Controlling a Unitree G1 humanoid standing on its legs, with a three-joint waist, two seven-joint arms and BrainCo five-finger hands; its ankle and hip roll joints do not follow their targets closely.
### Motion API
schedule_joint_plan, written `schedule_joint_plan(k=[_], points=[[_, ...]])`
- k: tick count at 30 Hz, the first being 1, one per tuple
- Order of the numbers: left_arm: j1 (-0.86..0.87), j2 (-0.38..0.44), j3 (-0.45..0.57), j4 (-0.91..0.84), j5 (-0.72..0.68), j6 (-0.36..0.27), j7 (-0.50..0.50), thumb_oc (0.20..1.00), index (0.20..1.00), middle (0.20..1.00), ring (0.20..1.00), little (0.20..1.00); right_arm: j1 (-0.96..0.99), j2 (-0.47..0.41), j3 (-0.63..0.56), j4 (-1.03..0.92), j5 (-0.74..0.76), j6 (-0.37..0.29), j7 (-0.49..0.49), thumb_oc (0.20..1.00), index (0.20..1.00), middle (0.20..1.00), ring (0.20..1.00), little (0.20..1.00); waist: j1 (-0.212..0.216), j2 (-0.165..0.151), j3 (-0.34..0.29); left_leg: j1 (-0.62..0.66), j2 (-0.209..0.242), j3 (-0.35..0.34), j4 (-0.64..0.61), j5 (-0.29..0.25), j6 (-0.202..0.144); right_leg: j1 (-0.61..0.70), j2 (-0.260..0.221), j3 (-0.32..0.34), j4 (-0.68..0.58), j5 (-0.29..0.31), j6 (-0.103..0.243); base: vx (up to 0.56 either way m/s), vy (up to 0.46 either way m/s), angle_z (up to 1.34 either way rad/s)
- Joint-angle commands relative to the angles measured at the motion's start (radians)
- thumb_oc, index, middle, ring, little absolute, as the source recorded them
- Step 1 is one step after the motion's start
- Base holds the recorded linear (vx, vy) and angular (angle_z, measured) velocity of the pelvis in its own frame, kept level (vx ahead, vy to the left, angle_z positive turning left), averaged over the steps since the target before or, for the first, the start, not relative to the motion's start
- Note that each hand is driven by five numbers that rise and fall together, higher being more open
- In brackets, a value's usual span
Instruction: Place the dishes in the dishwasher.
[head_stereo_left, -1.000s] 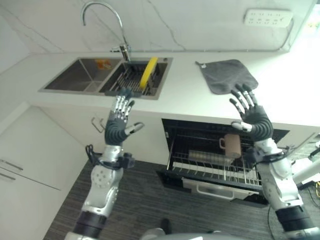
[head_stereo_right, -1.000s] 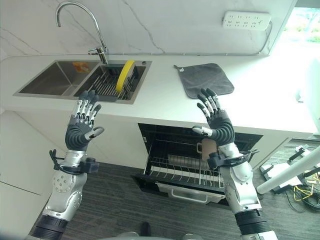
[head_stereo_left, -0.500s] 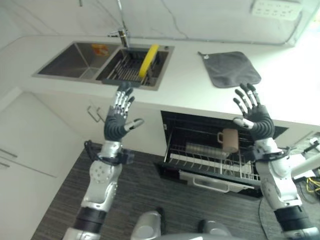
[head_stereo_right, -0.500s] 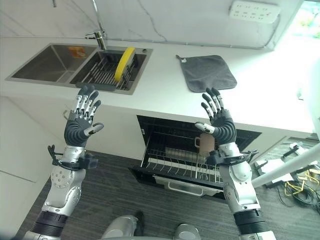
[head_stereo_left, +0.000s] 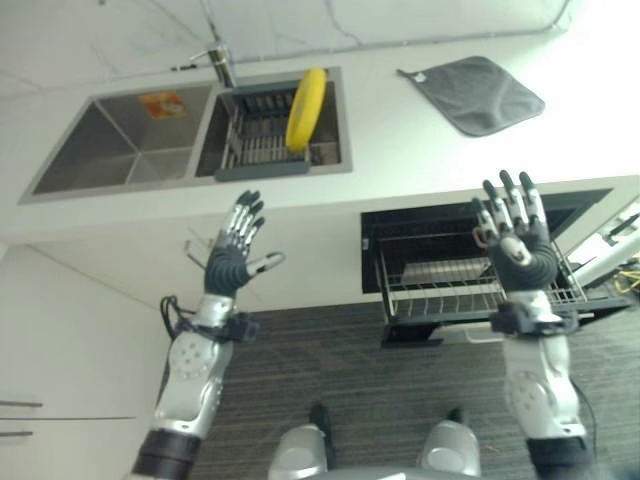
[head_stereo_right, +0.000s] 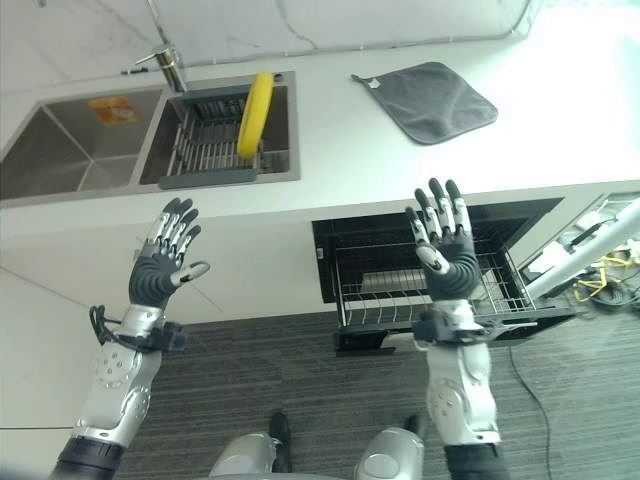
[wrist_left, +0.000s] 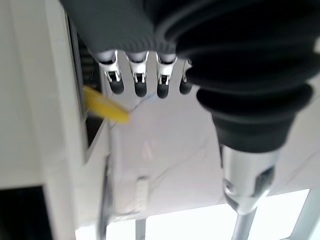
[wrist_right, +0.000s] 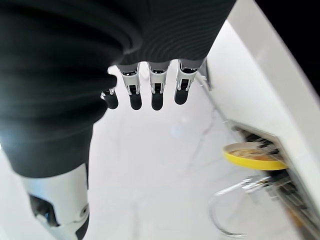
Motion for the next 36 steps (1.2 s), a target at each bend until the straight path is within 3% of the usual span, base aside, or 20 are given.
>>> schedule_joint_plan(k=[1, 3, 6, 9, 10, 12, 13, 15, 18, 20, 23, 25, 28, 30, 33, 36], points=[[-0.028, 0.005, 0.007, -0.036, 0.013, -0.052, 0.043, 1.0, 1.0, 1.0, 1.0, 1.0, -0.097, -0.042, 0.013, 0.023, -0.023, -0.082, 0.033, 1.0, 1.0, 1.0, 1.0, 1.0, 0.042, 0.025, -0.087, 0.051, -0.048, -0.011, -0.06, 0.009, -0.011, 0.104, 0.052, -0.083, -0.34, 0.043, 0.0, -0.02, -0.019, -0.56], [-0.026, -0.006, -0.004, -0.029, 0.015, -0.056, 0.046, 1.0, 1.0, 1.0, 1.0, 1.0, -0.099, -0.051, 0.027, 0.031, -0.019, -0.103, 0.017, 1.0, 1.0, 1.0, 1.0, 1.0, 0.038, 0.017, -0.084, 0.047, -0.06, -0.023, -0.058, 0.014, -0.012, 0.126, 0.084, -0.058, -0.405, 0.038, -0.018, 0.0, -0.067, -0.65], [-0.012, -0.02, -0.013, -0.019, 0.031, -0.066, 0.028, 1.0, 1.0, 1.0, 1.0, 1.0, -0.1, -0.058, 0.034, 0.032, -0.026, -0.131, 0.001, 1.0, 1.0, 1.0, 1.0, 1.0, 0.038, 0.011, -0.088, 0.044, -0.049, 0.0, -0.054, 0.028, -0.027, 0.148, 0.086, -0.074, -0.454, 0.058, -0.024, 0.01, -0.08, 0.09], [-0.011, -0.01, -0.019, 0.005, 0.022, -0.085, 0.023, 1.0, 1.0, 1.0, 1.0, 1.0, -0.105, -0.074, 0.028, 0.016, -0.029, -0.108, -0.015, 1.0, 1.0, 1.0, 1.0, 1.0, 0.019, -0.002, -0.08, 0.034, -0.062, 0.011, 0.042, -0.026, -0.017, 0.143, 0.084, -0.046, -0.453, 0.059, -0.041, 0.0, -0.054, 0.15], [-0.009, -0.009, -0.019, 0.01, 0.014, -0.092, 0.021, 1.0, 1.0, 1.0, 1.0, 1.0, -0.108, -0.076, 0.028, 0.017, -0.038, -0.103, -0.02, 1.0, 1.0, 1.0, 1.0, 1.0, 0.018, -0.012, -0.071, 0.009, -0.069, 0.014, 0.126, -0.059, -0.013, 0.145, 0.077, -0.035, -0.451, 0.061, -0.05, 0.02, -0.074, 0.16], [0.005, -0.013, -0.014, 0.006, -0.001, -0.096, 0.008, 1.0, 1.0, 1.0, 1.0, 1.0, -0.104, -0.079, 0.019, 0.024, -0.038, -0.096, -0.017, 1.0, 1.0, 1.0, 1.0, 1.0, 0.025, -0.026, -0.049, -0.062, -0.076, -0.009, 0.298, -0.052, -0.024, 0.155, 0.079, -0.012, -0.45, 0.069, -0.065, 0.06, -0.089, 0.03], [0.01, -0.019, -0.011, 0.004, -0.001, -0.092, 0.0, 1.0, 1.0, 1.0, 1.0, 1.0, -0.101, -0.074, 0.016, 0.028, -0.035, -0.091, -0.012, 1.0, 1.0, 1.0, 1.0, 1.0, 0.027, -0.027, -0.043, -0.081, -0.071, -0.02, 0.324, -0.04, -0.027, 0.155, 0.082, -0.005, -0.448, 0.074, -0.065, 0.1, -0.005, -0.07], [0.02, -0.028, -0.009, -0.002, 0.001, -0.081, -0.01, 1.0, 1.0, 1.0, 1.0, 1.0, -0.097, -0.061, 0.02, 0.032, -0.044, -0.091, -0.011, 1.0, 1.0, 1.0, 1.0, 1.0, 0.029, -0.014, -0.037, -0.082, -0.044, -0.044, 0.249, -0.004, -0.035, 0.156, 0.095, 0.018, -0.44, 0.07, -0.058, 0.19, 0.159, -0.26], [0.04, -0.027, -0.009, -0.01, 0.014, -0.063, 0.007, 1.0, 1.0, 1.0, 1.0, 1.0, -0.103, -0.058, 0.04, 0.016, -0.096, -0.079, -0.037, 1.0, 1.0, 1.0, 1.0, 1.0, 0.05, 0.023, -0.029, -0.114, 0.015, -0.16, 0.056, 0.172, -0.087, 0.201, 0.118, 0.108, -0.442, 0.03, -0.052, 0.35, 0.346, -0.36], [0.042, -0.024, -0.007, 0.0, 0.012, -0.059, 0.001, 1.0, 1.0, 1.0, 1.0, 1.0, -0.105, -0.07, 0.045, 0.008, -0.092, -0.061, -0.042, 1.0, 1.0, 1.0, 1.0, 1.0, 0.054, 0.039, -0.023, -0.128, 0.043, -0.194, -0.005, 0.235, -0.101, 0.219, 0.119, 0.14, -0.426, 0.005, -0.053, 0.31, 0.303, -0.71], [0.039, -0.02, 0.001, 0.009, -0.004, -0.058, -0.018, 1.0, 1.0, 1.0, 1.0, 1.0, -0.107, -0.087, 0.046, 0.003, -0.081, -0.044, -0.04, 1.0, 1.0, 1.0, 1.0, 1.0, 0.055, 0.053, -0.019, -0.146, 0.064, -0.2, -0.026, 0.257, -0.108, 0.234, 0.105, 0.16, -0.404, -0.021, -0.05, 0.28, 0.319, -0.72], [0.038, -0.018, 0.004, 0.022, -0.015, -0.064, -0.025, 1.0, 1.0, 1.0, 1.0, 1.0, -0.104, -0.094, 0.038, 0.016, -0.071, -0.056, -0.023, 1.0, 1.0, 1.0, 1.0, 1.0, 0.052, 0.052, -0.027, -0.135, 0.065, -0.167, -0.023, 0.204, -0.102, 0.242, 0.072, 0.151, -0.392, -0.03, -0.028, 0.28, 0.353, -0.49], [0.004, -0.011, -0.014, 0.028, -0.001, -0.037, -0.038, 1.0, 1.0, 1.0, 1.0, 1.0, -0.1, -0.089, 0.02, 0.039, -0.025, -0.058, 0.006, 1.0, 1.0, 1.0, 1.0, 1.0, 0.064, 0.037, -0.064, -0.109, 0.026, -0.144, -0.006, 0.116, -0.069, 0.26, -0.004, 0.105, -0.382, -0.031, 0.021, 0.28, 0.328, -0.34], [-0.01, -0.008, -0.025, 0.025, 0.014, -0.024, -0.048, 1.0, 1.0, 1.0, 1.0, 1.0, -0.094, -0.074, 0.017, 0.044, -0.023, -0.056, 0.009, 1.0, 1.0, 1.0, 1.0, 1.0, 0.072, 0.034, -0.076, -0.08, 0.001, -0.135, -0.01, 0.092, -0.043, 0.245, -0.022, 0.076, -0.336, -0.036, 0.027, 0.22, 0.192, -0.14], [-0.003, -0.007, -0.018, 0.015, 0.036, -0.007, -0.052, 1.0, 1.0, 1.0, 1.0, 1.0, -0.083, -0.039, 0.024, 0.042, -0.027, -0.053, 0.031, 1.0, 1.0, 1.0, 1.0, 1.0, 0.091, 0.025, -0.09, -0.041, -0.021, -0.113, -0.027, 0.078, -0.011, 0.215, -0.039, 0.019, -0.275, 0.005, 0.043, 0.18, 0.127, 0.02], [0.008, 0.017, -0.003, 0.015, 0.039, -0.007, -0.018, 1.0, 1.0, 1.0, 1.0, 1.0, -0.095, -0.031, 0.051, 0.056, -0.022, -0.048, 0.053, 1.0, 1.0, 1.0, 1.0, 1.0, 0.088, 0.024, -0.083, 0.014, -0.029, -0.09, -0.055, 0.064, -0.012, 0.163, -0.026, -0.006, -0.366, 0.056, 0.04, 0.17, -0.007, -0.65]])
